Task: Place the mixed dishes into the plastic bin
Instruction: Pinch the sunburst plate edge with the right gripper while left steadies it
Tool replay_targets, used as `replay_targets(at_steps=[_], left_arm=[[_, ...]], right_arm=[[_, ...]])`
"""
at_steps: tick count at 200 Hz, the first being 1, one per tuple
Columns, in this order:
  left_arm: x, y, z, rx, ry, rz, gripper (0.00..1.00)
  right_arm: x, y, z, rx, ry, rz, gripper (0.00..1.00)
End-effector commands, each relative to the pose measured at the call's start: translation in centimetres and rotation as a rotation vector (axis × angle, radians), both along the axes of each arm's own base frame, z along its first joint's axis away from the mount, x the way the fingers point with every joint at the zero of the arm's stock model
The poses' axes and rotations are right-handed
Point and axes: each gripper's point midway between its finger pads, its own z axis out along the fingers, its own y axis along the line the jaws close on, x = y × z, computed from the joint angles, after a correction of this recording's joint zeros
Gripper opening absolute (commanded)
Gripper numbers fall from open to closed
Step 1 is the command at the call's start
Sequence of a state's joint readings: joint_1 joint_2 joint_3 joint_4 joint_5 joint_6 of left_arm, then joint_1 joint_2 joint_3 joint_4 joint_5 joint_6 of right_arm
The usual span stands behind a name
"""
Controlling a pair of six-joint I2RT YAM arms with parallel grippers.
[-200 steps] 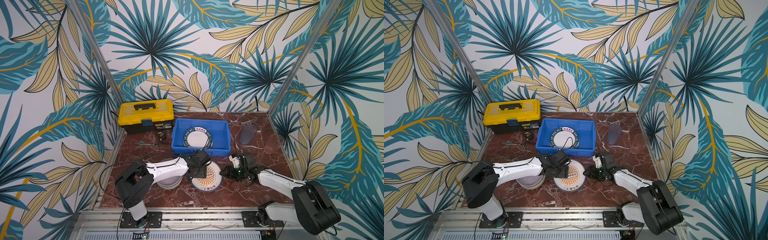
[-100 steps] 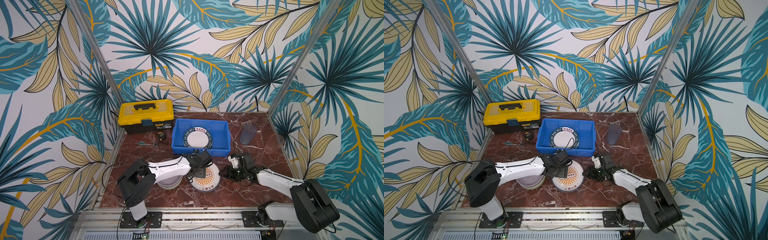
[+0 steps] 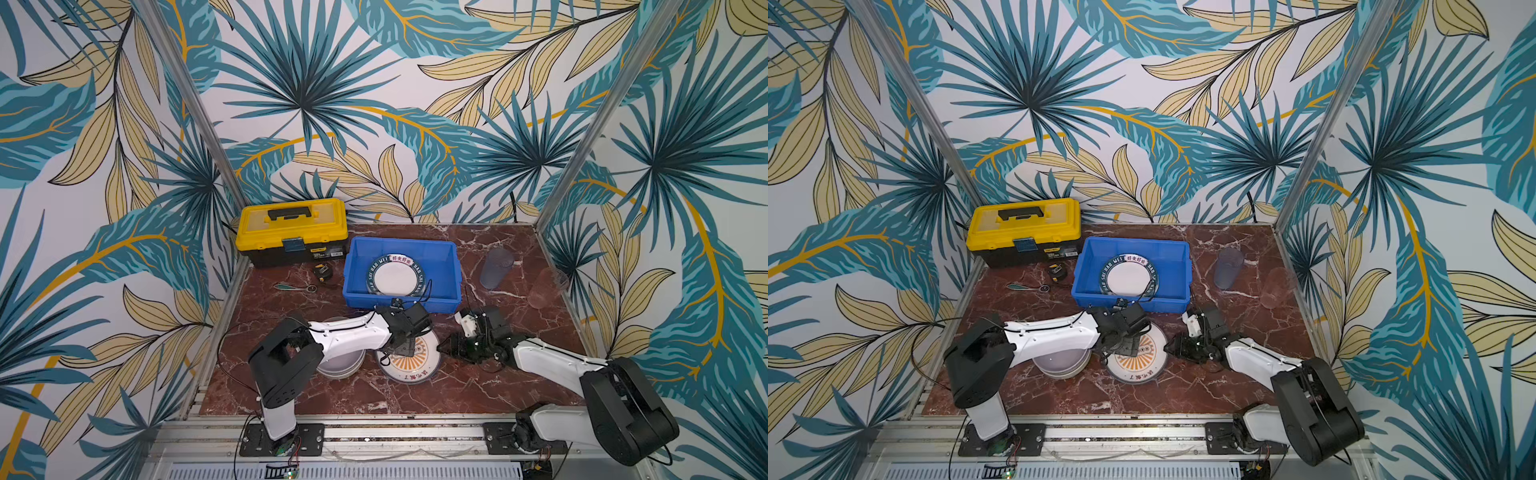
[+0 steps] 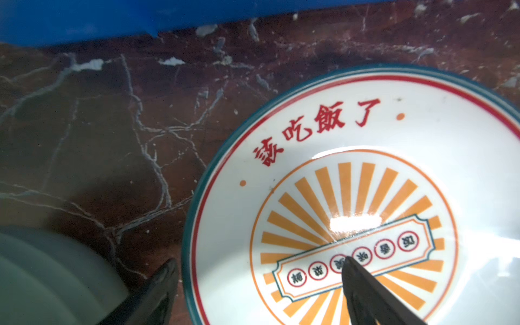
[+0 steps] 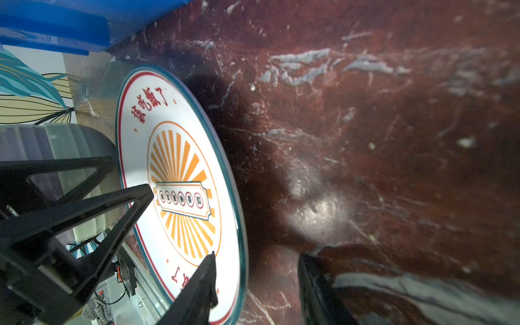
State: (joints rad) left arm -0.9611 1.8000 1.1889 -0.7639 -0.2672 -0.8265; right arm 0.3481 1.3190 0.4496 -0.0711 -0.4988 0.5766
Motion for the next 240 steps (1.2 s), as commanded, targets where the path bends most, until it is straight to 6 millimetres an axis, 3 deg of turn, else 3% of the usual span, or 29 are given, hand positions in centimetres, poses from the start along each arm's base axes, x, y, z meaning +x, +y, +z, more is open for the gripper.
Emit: replay_targets(at_steps=[1, 74, 164, 240], left_arm=[[0.0, 0.1, -0.3, 0.037, 0.023, -0.034, 0.91], [0.1, -1.8, -0.7, 0.005, 0.066, -0.07, 0.9], [0.1, -5.1, 0.8, -0.141, 0.075, -0.138, 0.89], [-0.3, -5.3, 0.2, -0.163, 0.091, -0.153, 0.88]], right_arm=[[0.0, 0.3, 0.0, 0.008, 0.0, 0.008, 0.49], [-0.4, 0.4, -0.1, 0.007, 0.001, 0.008, 0.49], [-1.1, 1.0, 0.2, 0.063, -0.005, 0.037, 0.45], [-0.6, 2.1, 2.0, 0.149, -0.045, 0.049, 0.37]])
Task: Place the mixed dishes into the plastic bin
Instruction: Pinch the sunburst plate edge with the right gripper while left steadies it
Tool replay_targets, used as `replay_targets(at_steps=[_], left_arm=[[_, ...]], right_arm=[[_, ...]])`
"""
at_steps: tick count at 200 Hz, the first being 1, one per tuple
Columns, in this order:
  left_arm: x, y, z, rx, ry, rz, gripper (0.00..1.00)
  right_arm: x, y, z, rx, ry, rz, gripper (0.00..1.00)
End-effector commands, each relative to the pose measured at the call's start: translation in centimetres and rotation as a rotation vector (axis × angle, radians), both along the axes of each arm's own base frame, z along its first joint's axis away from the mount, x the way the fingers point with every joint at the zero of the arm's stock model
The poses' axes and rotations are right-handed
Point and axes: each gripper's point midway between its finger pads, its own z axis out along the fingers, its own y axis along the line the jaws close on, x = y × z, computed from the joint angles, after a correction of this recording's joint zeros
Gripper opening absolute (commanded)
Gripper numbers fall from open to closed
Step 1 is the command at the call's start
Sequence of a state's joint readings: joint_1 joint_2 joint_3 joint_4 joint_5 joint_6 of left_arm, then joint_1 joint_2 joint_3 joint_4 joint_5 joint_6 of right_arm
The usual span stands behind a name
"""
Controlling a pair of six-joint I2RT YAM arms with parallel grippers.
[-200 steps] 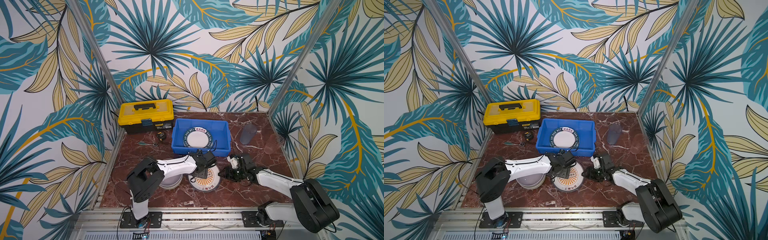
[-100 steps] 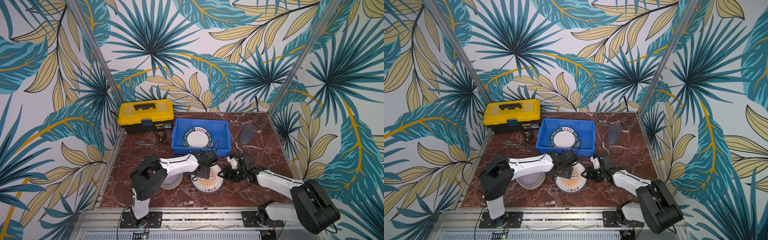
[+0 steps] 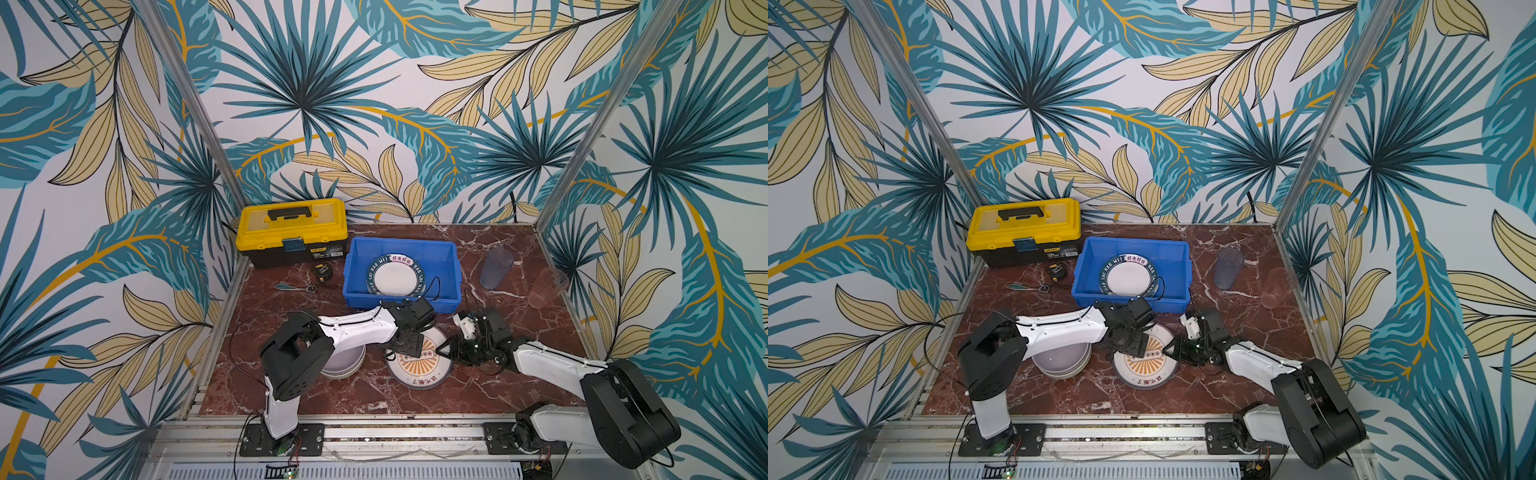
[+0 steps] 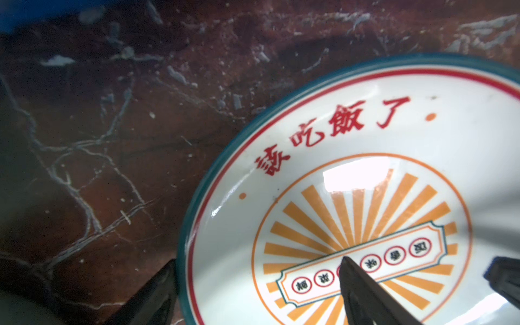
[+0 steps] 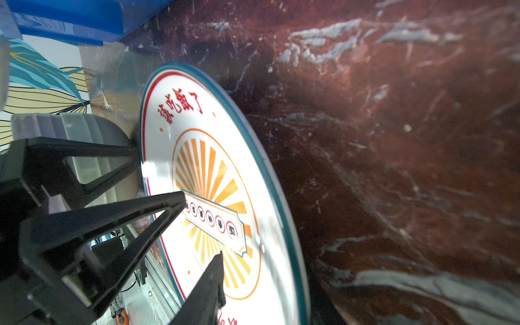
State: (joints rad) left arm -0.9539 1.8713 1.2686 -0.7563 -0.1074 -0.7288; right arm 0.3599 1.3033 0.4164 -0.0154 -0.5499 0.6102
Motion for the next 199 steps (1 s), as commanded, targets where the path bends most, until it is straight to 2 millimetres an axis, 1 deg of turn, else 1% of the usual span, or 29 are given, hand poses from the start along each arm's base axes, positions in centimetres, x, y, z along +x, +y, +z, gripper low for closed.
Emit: replay_targets(at_steps=[1, 34, 56, 59, 64, 89, 104, 120, 124, 146, 169, 170, 182, 199], left_arm=[[0.3, -2.0, 1.0, -0.089, -0.018, -0.028, 0.88], [0.3, -2.2, 1.1, -0.1, -0.024, -0.03, 0.88], [0.5, -2.3, 1.2, -0.115, -0.034, -0.027, 0.88], [0.1, -2.6, 1.2, -0.131, -0.013, -0.035, 0.88], [0.1, -2.7, 1.3, -0.135, -0.013, -0.035, 0.88], [0.3, -2.8, 2.2, -0.151, -0.034, -0.04, 0.88], [0.5, -2.8, 3.5, -0.17, -0.064, -0.051, 0.89], [0.6, -2.9, 5.4, -0.205, -0.096, -0.065, 0.9], [1.0, -2.5, 6.0, -0.196, -0.127, -0.058, 0.9], [1.2, -1.9, 8.9, -0.227, -0.189, -0.055, 0.91], [1.2, -0.6, 11.8, -0.257, -0.254, -0.043, 0.91], [1.2, -0.5, 11.8, -0.256, -0.255, -0.043, 0.91], [1.3, 0.6, 13.2, -0.279, -0.286, -0.025, 0.91], [1.3, 2.4, 15.1, -0.309, -0.333, 0.011, 0.92]], right_arm=[[0.1, 1.2, 1.6, 0.088, -0.046, 0.033, 0.37], [0.2, 1.6, 2.9, 0.124, -0.071, 0.038, 0.24], [0.1, 1.6, 3.4, 0.124, -0.08, 0.041, 0.17], [0.1, 1.5, 3.4, 0.122, -0.08, 0.041, 0.16], [0.0, 1.5, 3.5, 0.12, -0.08, 0.043, 0.14], [-0.2, 1.4, 3.7, 0.113, -0.079, 0.048, 0.08], [-0.3, 1.4, 3.9, 0.108, -0.081, 0.056, 0.05], [-0.4, 1.4, 4.4, 0.103, -0.087, 0.073, 0.02], [-0.4, 1.4, 4.5, 0.102, -0.088, 0.077, 0.01], [-0.7, 1.6, 5.5, 0.1, -0.098, 0.112, 0.0], [-0.6, 1.7, 6.9, 0.099, -0.13, 0.15, 0.0], [-0.9, 1.7, 6.8, 0.095, -0.115, 0.152, 0.0], [-1.2, 1.8, 7.4, 0.098, -0.112, 0.171, 0.0], [-1.1, 2.1, 9.1, 0.112, -0.136, 0.197, 0.0]])
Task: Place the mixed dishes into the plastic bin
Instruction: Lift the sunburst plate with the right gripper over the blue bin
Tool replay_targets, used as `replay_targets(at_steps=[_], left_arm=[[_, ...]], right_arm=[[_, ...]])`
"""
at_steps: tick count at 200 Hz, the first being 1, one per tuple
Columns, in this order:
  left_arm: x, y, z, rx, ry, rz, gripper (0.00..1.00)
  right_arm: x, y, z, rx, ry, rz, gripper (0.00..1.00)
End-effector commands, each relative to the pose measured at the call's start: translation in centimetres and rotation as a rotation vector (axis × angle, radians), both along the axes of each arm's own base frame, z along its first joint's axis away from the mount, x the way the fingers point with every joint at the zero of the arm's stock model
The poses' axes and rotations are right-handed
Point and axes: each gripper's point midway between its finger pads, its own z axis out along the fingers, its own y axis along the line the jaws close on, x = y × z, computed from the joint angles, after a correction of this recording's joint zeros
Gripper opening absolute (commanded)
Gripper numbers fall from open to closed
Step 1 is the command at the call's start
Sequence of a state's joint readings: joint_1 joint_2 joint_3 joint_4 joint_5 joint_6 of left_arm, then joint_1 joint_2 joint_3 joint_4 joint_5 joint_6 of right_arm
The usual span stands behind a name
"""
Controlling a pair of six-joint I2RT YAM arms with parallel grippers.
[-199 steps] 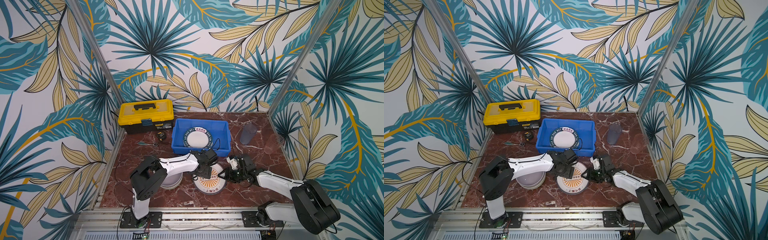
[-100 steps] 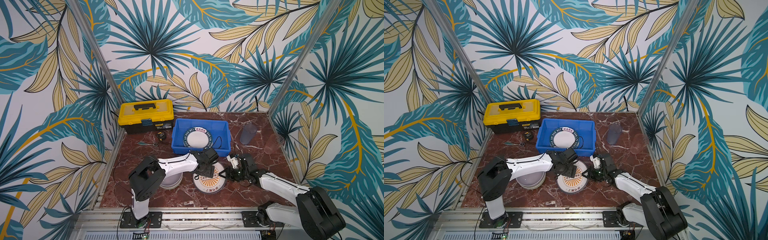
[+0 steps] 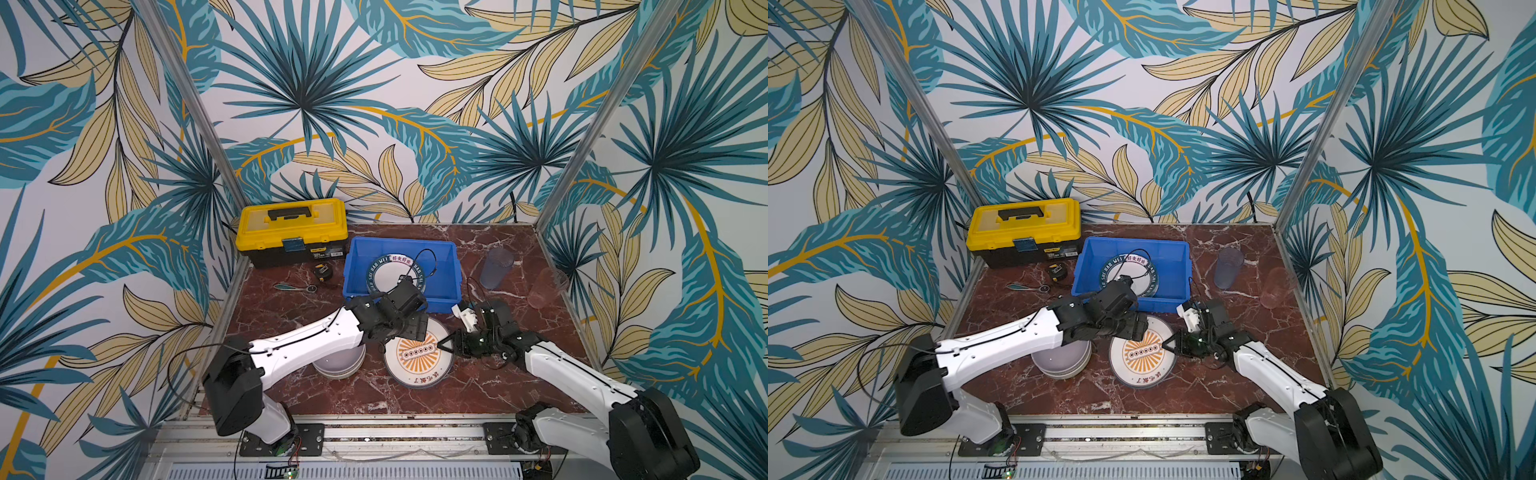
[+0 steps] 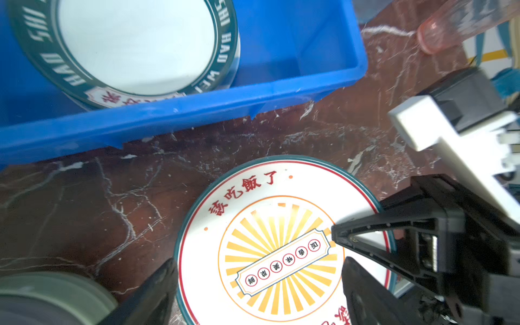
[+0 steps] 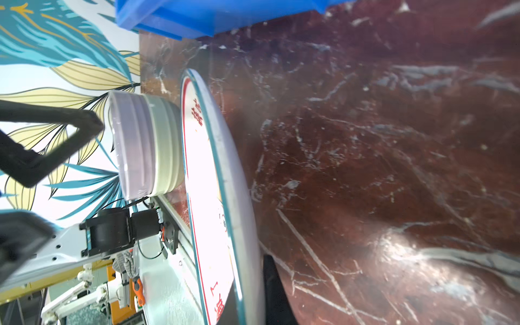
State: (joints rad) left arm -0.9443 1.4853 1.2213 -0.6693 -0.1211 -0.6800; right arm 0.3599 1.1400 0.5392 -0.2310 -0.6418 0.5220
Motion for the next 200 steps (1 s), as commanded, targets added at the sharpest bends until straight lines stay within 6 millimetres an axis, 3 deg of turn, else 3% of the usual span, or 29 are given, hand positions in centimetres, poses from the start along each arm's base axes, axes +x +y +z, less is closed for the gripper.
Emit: replay_targets(at_steps=[1, 45, 86, 131, 163, 200], left_arm=[[0.3, 3.0, 1.4, 0.005, -0.055, 0.053, 0.92], [0.7, 9.1, 5.2, -0.04, -0.166, 0.167, 0.95], [0.4, 13.2, 5.4, -0.04, -0.175, 0.248, 0.96], [0.0, 13.6, 4.8, -0.029, -0.154, 0.256, 0.96], [-0.1, 14.2, 5.0, -0.024, -0.17, 0.268, 0.96], [-0.6, 15.3, 5.2, 0.007, -0.184, 0.281, 0.96]], right_arm=[[-0.7, 0.8, 2.8, 0.038, -0.038, 0.086, 0.0], [1.5, 1.3, 7.3, 0.025, -0.133, 0.098, 0.0], [6.0, 2.1, 11.4, 0.015, -0.215, 0.037, 0.0], [12.4, 3.6, 15.1, 0.045, -0.293, -0.048, 0.0], [16.5, 2.6, 15.3, -0.087, -0.323, -0.135, 0.0], [20.0, 3.1, 15.2, -0.113, -0.347, -0.171, 0.0]])
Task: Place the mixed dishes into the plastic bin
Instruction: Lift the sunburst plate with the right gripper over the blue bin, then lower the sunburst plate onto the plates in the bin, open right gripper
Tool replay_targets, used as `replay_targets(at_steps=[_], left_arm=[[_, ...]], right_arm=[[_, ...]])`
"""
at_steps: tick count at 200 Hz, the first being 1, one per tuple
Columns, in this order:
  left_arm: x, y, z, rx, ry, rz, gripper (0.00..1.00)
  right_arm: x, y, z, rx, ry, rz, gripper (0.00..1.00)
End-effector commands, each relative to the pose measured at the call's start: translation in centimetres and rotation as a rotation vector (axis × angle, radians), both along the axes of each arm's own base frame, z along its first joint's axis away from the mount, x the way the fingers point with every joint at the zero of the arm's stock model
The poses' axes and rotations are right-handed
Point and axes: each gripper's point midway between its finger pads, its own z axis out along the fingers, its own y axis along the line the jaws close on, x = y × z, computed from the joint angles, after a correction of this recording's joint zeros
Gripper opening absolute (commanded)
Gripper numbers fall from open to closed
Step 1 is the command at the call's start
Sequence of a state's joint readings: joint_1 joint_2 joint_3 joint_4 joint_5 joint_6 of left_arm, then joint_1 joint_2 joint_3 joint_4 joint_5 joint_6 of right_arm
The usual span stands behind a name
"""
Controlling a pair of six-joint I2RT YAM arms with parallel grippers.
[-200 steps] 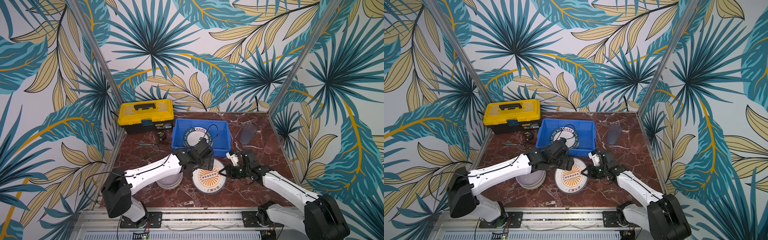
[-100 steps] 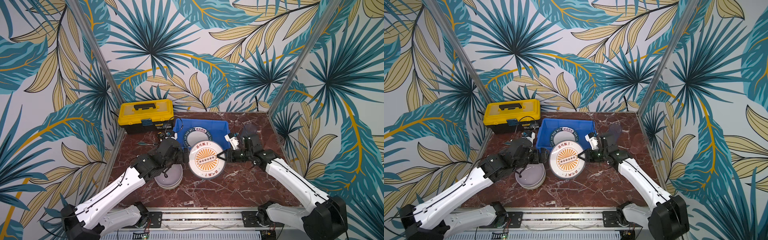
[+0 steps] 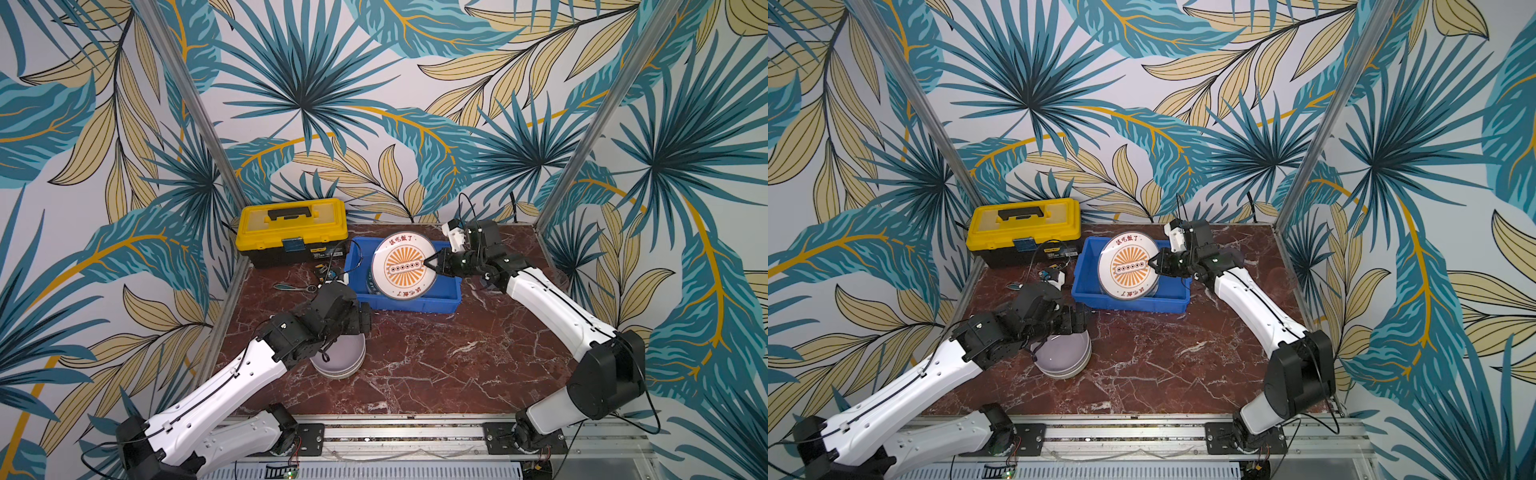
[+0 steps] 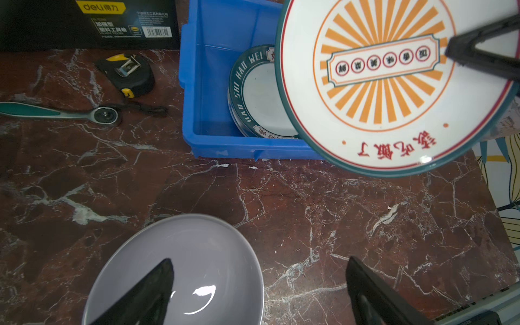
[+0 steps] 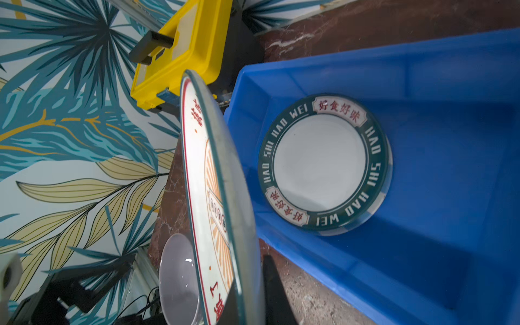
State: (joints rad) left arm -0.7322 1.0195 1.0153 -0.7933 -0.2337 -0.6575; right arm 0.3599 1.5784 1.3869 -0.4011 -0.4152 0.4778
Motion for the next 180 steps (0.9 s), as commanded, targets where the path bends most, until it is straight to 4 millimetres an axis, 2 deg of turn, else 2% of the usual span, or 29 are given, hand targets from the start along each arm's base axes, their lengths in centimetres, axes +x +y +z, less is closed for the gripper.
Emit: replay_targets(at_steps=[1, 34, 74, 153, 180], left_arm=[[-0.3, 1.3, 0.2, 0.041, -0.015, 0.017, 0.96], [-0.7, 1.8, 0.3, 0.048, -0.018, 0.019, 0.96], [-1.0, 2.3, 0.3, 0.057, -0.019, 0.028, 0.96], [-1.0, 2.7, -0.1, 0.084, -0.015, 0.029, 0.96], [-0.9, 2.6, -0.2, 0.091, -0.013, 0.026, 0.96]], right_arm=[[2.1, -0.1, 0.3, -0.026, -0.036, -0.042, 0.0], [4.5, 0.5, -1.9, -0.048, -0.002, -0.064, 0.0], [6.4, 1.3, -4.4, -0.045, 0.028, -0.064, 0.0], [7.5, 2.5, -9.5, -0.032, 0.129, -0.053, 0.0], [7.9, 2.8, -10.6, -0.016, 0.147, -0.056, 0.0]])
